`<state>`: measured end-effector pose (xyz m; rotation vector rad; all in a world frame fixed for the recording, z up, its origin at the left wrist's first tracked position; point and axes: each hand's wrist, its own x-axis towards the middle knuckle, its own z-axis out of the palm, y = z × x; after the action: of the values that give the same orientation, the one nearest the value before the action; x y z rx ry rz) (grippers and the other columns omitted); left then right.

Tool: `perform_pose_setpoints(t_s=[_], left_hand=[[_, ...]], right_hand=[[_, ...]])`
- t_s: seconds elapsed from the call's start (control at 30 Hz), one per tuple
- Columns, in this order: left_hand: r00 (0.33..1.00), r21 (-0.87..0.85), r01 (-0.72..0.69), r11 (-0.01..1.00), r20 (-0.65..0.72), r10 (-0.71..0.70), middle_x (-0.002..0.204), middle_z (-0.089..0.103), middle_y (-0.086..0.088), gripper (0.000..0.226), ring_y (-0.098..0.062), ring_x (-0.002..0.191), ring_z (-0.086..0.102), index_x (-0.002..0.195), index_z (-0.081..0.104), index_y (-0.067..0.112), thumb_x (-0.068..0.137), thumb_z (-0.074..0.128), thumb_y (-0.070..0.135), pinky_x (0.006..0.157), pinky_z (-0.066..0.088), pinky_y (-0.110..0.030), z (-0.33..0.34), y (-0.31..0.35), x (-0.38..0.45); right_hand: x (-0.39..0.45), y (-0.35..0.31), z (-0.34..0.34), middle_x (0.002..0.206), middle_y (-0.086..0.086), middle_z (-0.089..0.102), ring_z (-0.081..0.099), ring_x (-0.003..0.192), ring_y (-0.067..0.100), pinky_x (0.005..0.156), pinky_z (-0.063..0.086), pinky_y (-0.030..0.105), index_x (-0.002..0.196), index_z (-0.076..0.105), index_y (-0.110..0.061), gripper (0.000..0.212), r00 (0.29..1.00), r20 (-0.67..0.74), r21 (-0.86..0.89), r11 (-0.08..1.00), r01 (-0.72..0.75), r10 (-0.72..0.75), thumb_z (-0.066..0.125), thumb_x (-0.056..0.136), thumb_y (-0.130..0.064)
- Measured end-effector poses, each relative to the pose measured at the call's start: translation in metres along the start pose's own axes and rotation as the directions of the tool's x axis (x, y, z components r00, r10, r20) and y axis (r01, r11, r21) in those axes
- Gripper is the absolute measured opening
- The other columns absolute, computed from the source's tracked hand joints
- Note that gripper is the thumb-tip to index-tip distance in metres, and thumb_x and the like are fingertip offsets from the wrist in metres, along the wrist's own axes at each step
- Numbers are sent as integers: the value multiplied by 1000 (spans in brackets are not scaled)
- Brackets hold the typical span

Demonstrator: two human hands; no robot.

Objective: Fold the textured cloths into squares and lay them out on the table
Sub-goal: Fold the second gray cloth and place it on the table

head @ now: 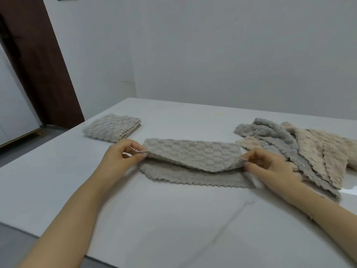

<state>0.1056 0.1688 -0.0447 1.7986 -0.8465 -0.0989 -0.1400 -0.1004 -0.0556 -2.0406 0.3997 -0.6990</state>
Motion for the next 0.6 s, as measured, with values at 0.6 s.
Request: perform_pose_setpoints(t_s=[0.6], left_hand=[[978, 493, 199, 847, -47, -202, 129, 54, 13, 43, -13, 127, 44, 111, 62, 32, 79, 60, 61, 108, 30, -40, -5, -13, -16]], right_hand=[[-16, -4, -3, 113, -8, 62, 51, 109, 10, 91, 35, 20, 93, 59, -27, 22, 943, 146, -470, 818, 332, -299, 54, 77, -42]])
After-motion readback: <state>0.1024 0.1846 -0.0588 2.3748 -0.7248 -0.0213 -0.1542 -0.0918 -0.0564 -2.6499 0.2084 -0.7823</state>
